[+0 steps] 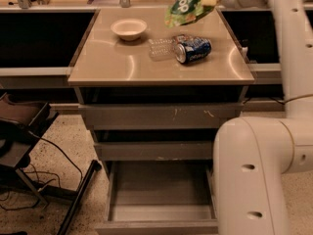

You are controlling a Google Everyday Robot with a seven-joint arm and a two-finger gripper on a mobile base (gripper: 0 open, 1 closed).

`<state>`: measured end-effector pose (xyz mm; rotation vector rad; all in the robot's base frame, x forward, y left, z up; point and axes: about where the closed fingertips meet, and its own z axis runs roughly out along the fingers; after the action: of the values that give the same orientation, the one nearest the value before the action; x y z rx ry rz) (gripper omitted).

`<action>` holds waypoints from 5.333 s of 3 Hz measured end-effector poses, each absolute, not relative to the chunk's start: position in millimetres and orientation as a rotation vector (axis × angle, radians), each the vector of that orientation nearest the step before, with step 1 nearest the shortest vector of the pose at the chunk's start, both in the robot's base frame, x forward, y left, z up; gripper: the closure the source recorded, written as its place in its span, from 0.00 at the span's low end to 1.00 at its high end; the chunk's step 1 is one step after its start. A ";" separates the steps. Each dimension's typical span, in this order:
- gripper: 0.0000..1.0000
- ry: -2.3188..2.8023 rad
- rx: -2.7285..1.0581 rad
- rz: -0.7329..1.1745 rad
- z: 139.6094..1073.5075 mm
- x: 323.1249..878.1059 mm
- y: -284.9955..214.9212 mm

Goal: Place green rice chip bag into bottom drawer

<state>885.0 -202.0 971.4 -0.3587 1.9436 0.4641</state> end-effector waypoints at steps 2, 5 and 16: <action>1.00 1.888 -0.421 0.546 1039.4 801.1 -256.3; 1.00 1.998 -0.540 0.594 1024.6 722.9 -298.0; 1.00 1.749 -0.515 0.117 1102.2 473.5 -197.8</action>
Offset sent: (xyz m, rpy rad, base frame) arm -0.1162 -0.1263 0.1134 -0.0205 -0.0028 0.1791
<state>473.5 -197.8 1102.2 -0.5154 1.7485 0.1168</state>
